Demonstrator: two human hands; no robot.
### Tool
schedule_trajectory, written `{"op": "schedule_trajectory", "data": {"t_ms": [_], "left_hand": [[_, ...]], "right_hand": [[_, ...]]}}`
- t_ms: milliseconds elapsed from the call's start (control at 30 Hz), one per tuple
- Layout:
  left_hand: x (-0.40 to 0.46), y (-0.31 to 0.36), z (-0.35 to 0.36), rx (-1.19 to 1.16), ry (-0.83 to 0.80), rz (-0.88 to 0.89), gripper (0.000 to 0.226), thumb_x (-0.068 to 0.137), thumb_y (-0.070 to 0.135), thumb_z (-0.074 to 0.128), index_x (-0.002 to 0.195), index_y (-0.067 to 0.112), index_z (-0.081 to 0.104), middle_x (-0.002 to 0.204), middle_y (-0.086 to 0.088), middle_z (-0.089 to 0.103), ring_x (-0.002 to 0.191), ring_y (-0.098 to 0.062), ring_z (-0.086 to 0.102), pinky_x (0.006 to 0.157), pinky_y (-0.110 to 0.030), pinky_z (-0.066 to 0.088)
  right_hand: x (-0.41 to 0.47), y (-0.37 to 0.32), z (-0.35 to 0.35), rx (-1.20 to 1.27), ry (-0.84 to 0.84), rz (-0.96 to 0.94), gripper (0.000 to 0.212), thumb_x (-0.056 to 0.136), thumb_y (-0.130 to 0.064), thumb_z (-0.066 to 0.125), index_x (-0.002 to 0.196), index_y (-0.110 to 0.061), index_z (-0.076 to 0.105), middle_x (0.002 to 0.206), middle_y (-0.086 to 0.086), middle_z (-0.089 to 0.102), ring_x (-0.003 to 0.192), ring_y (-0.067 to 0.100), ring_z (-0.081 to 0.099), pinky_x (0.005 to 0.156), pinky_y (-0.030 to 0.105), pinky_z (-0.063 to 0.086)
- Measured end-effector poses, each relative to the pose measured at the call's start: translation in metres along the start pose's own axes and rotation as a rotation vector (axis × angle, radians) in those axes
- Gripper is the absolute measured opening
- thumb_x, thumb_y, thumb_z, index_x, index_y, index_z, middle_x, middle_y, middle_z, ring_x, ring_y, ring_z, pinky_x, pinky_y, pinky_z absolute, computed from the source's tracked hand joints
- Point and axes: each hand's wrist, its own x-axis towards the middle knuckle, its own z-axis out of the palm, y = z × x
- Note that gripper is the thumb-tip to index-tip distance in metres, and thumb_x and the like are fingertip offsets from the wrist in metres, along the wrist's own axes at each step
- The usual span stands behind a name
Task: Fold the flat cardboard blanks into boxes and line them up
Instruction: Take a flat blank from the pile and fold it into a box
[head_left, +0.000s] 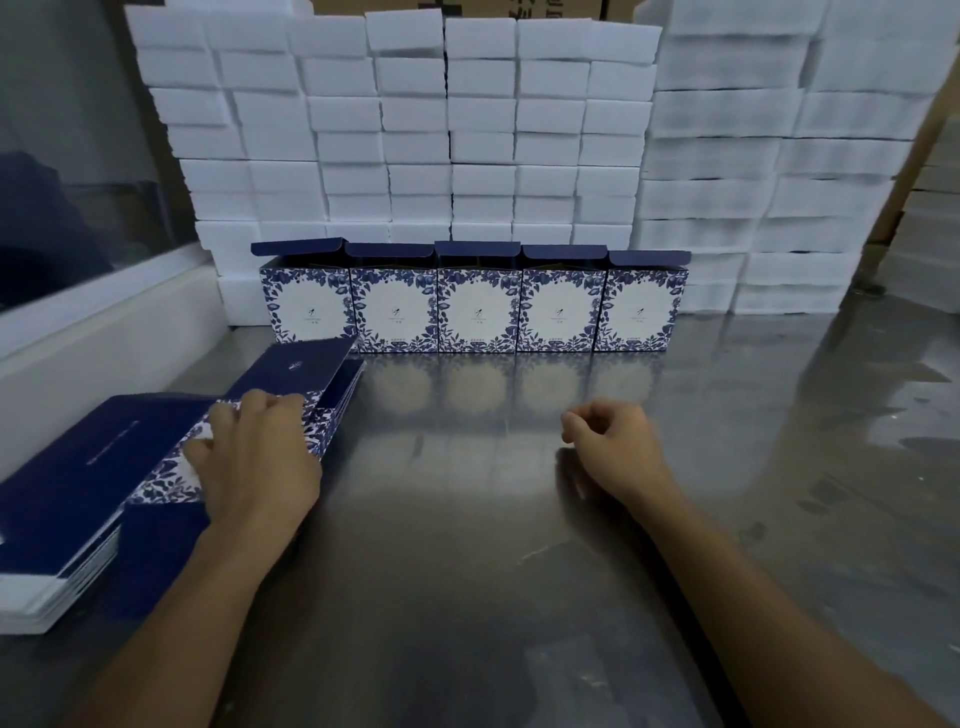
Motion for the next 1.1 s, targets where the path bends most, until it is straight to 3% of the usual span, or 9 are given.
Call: {"op": "schedule_trajectory", "data": {"t_ms": [133, 267, 333, 500, 667, 800, 900, 1000, 1100], "left_hand": [[-0.006, 0.004, 0.000, 0.052, 0.179, 0.078, 0.058, 0.076, 0.003, 0.074, 0.131, 0.016, 0.058, 0.141, -0.008, 0.050, 0.128, -0.028, 0.043, 0.110, -0.058, 0.015], [-0.017, 0.019, -0.010, 0.029, 0.337, 0.162, 0.064, 0.069, -0.007, 0.074, 0.129, 0.008, 0.057, 0.130, -0.012, 0.056, 0.121, -0.032, 0.047, 0.107, -0.062, 0.016], [-0.028, 0.034, -0.013, 0.018, 0.358, 0.227, 0.069, 0.069, -0.008, 0.072, 0.134, 0.008, 0.054, 0.133, -0.012, 0.054, 0.124, -0.033, 0.046, 0.106, -0.062, 0.016], [-0.058, 0.075, -0.009, -0.015, 0.406, 0.560, 0.058, 0.068, 0.002, 0.063, 0.126, 0.004, 0.061, 0.129, -0.014, 0.061, 0.120, -0.033, 0.057, 0.102, -0.062, 0.027], [-0.051, 0.079, 0.006, -0.279, 0.361, 0.783, 0.044, 0.069, 0.010, 0.067, 0.113, 0.009, 0.069, 0.119, -0.006, 0.065, 0.111, -0.026, 0.061, 0.090, -0.045, 0.045], [-0.038, 0.063, 0.011, -0.350, 0.282, 0.654, 0.041, 0.087, 0.042, 0.048, 0.112, 0.016, 0.067, 0.113, 0.000, 0.065, 0.104, -0.021, 0.059, 0.089, -0.042, 0.039], [-0.027, 0.049, 0.012, -0.361, 0.309, 0.472, 0.040, 0.089, 0.042, 0.046, 0.112, 0.016, 0.066, 0.115, -0.002, 0.063, 0.104, -0.024, 0.058, 0.092, -0.044, 0.035], [-0.020, 0.039, 0.012, -0.512, 0.311, 0.295, 0.037, 0.090, 0.039, 0.051, 0.114, 0.014, 0.065, 0.118, -0.005, 0.060, 0.104, -0.024, 0.056, 0.090, -0.043, 0.041], [-0.015, 0.036, 0.009, -0.915, 0.156, 0.078, 0.026, 0.089, 0.033, 0.067, 0.113, 0.026, 0.061, 0.110, 0.005, 0.064, 0.083, 0.000, 0.060, 0.070, -0.016, 0.044]], "right_hand": [[-0.003, -0.002, -0.001, 0.020, 0.002, -0.006, 0.022, 0.095, -0.022, 0.060, 0.075, -0.015, 0.068, 0.062, 0.002, 0.067, 0.058, 0.025, 0.063, 0.075, 0.050, 0.059], [-0.012, -0.016, 0.005, 0.120, 0.044, -0.134, 0.019, 0.095, -0.017, 0.063, 0.077, -0.014, 0.071, 0.072, 0.003, 0.073, 0.074, 0.021, 0.071, 0.078, 0.041, 0.058], [-0.020, -0.030, 0.016, 0.270, -0.074, -0.156, 0.020, 0.097, -0.017, 0.064, 0.077, -0.018, 0.071, 0.070, -0.001, 0.074, 0.068, 0.011, 0.070, 0.070, 0.030, 0.055], [-0.042, -0.059, 0.041, 0.752, -0.515, 0.112, 0.030, 0.104, -0.038, 0.050, 0.109, -0.017, 0.070, 0.089, -0.002, 0.076, 0.074, 0.011, 0.072, 0.063, 0.022, 0.053], [-0.036, -0.056, 0.038, 0.969, -0.434, 0.291, 0.034, 0.107, -0.029, 0.041, 0.110, -0.009, 0.069, 0.096, 0.006, 0.075, 0.080, 0.018, 0.072, 0.067, 0.030, 0.059], [-0.022, -0.041, 0.033, 0.839, -0.189, 0.310, 0.035, 0.108, -0.028, 0.041, 0.099, -0.010, 0.069, 0.086, 0.006, 0.077, 0.076, 0.022, 0.069, 0.065, 0.032, 0.055], [-0.012, -0.031, 0.022, 0.775, -0.020, 0.299, 0.031, 0.106, -0.027, 0.048, 0.097, -0.009, 0.072, 0.087, 0.003, 0.078, 0.079, 0.021, 0.074, 0.072, 0.033, 0.058], [-0.005, -0.025, 0.009, 0.753, 0.089, 0.342, 0.031, 0.104, -0.026, 0.053, 0.086, -0.007, 0.071, 0.080, 0.013, 0.077, 0.066, 0.020, 0.071, 0.062, 0.035, 0.059], [-0.004, -0.022, 0.000, 0.738, 0.146, 0.386, 0.030, 0.102, -0.028, 0.055, 0.083, -0.009, 0.067, 0.085, 0.030, 0.070, 0.070, 0.026, 0.062, 0.066, 0.043, 0.057]]}}
